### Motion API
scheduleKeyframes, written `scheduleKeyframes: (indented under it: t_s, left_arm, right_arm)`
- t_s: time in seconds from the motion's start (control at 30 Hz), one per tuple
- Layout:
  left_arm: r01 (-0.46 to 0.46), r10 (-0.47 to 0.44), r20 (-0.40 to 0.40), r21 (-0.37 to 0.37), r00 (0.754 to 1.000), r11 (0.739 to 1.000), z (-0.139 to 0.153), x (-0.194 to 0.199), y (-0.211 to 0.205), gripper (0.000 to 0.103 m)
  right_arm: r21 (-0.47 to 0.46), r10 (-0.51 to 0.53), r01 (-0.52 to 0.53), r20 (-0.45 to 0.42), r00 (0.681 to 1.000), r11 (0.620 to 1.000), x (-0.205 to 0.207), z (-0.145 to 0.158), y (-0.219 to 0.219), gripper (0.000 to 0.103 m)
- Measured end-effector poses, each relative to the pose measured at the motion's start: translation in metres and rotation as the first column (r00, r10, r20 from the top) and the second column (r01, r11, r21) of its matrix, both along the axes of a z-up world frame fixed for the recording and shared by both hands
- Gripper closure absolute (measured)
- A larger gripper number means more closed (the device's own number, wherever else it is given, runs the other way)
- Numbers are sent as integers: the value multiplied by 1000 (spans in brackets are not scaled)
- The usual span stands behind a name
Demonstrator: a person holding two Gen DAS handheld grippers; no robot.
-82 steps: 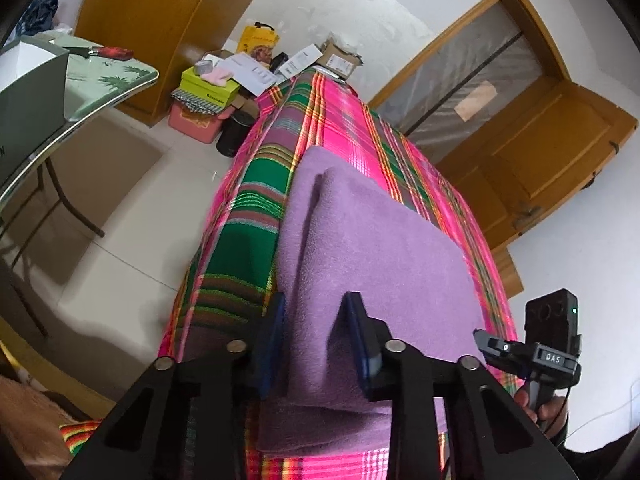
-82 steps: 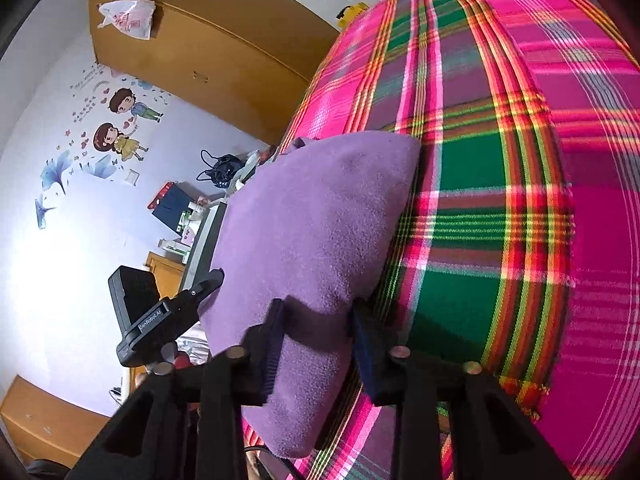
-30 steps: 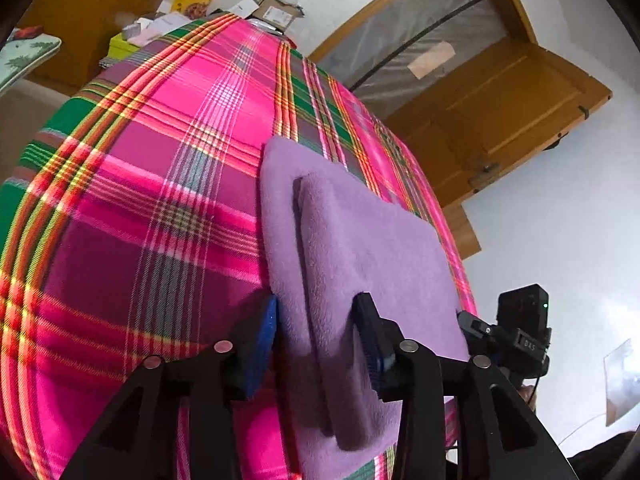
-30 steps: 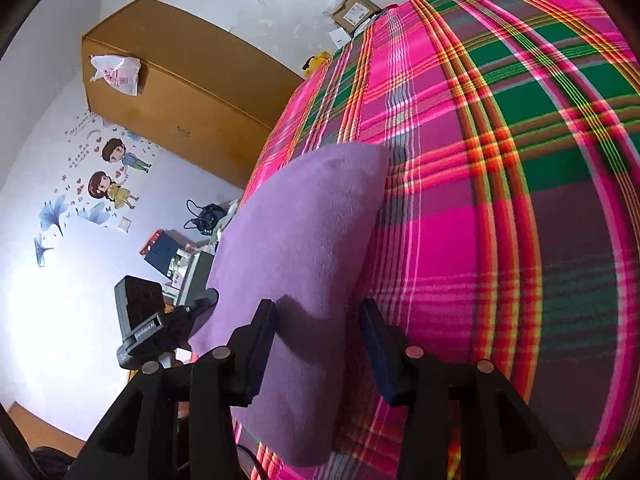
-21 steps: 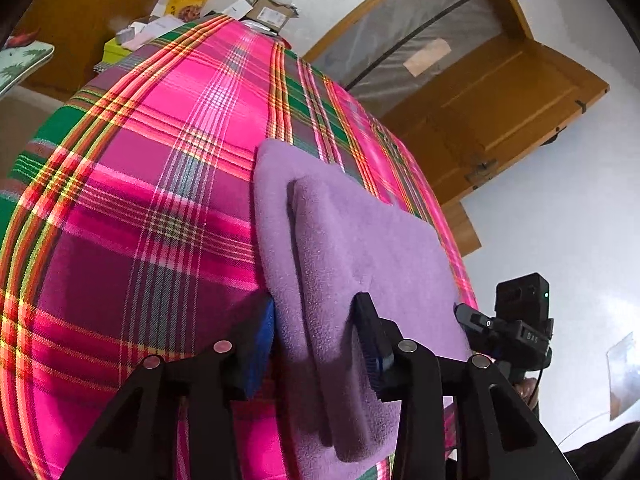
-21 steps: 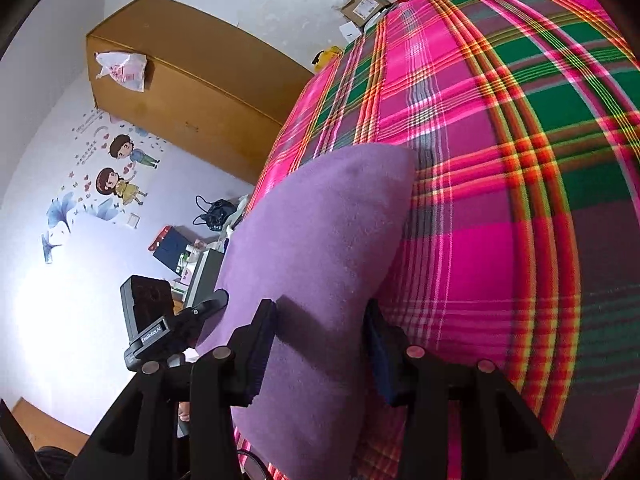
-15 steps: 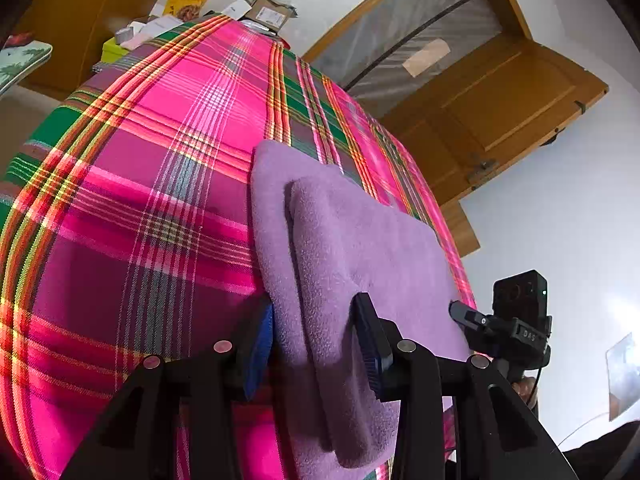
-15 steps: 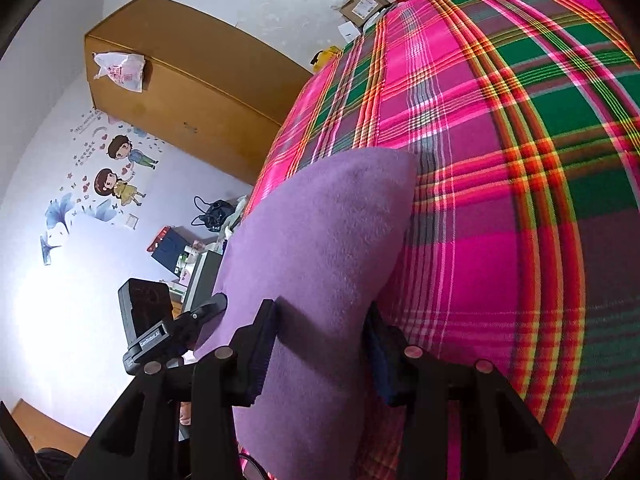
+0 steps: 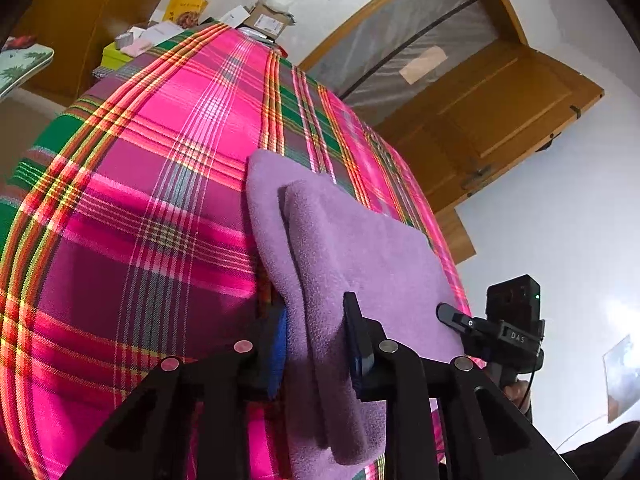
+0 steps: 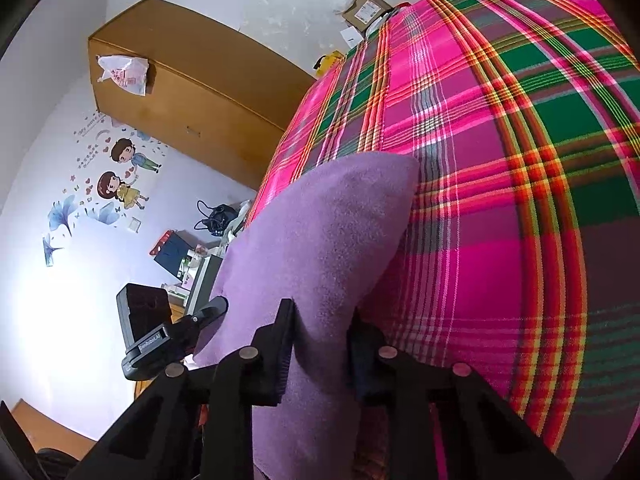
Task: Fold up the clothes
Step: 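Grasp the sweatshirt edge with the right gripper while the left gripper holds its edge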
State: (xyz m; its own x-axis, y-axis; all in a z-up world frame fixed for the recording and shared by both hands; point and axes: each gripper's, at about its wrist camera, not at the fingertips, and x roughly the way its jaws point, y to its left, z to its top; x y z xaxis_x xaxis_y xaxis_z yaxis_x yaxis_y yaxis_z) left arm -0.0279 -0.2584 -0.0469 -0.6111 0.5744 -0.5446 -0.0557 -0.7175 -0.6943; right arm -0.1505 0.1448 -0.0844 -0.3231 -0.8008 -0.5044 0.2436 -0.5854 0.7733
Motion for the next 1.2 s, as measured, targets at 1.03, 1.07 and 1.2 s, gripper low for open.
scheduleKeyframes:
  t_s: [1.03,1.07,1.2]
  left_arm:
    - [-14,3,-36,-297,999,955,35,9,35,78]
    - [-13,1,-39,-297,999,955,37,9,37,78]
    - [-4,-15,-61,-302,998,953,46,11,44,78]
  right_arm:
    - [118,-6,19,-109,994,993,20,30,-10,83]
    - [122,-6,20,-117,993,992,21,32,-9,83]
    - [131,-13,32,-145,989,991,24,42,-5,83]
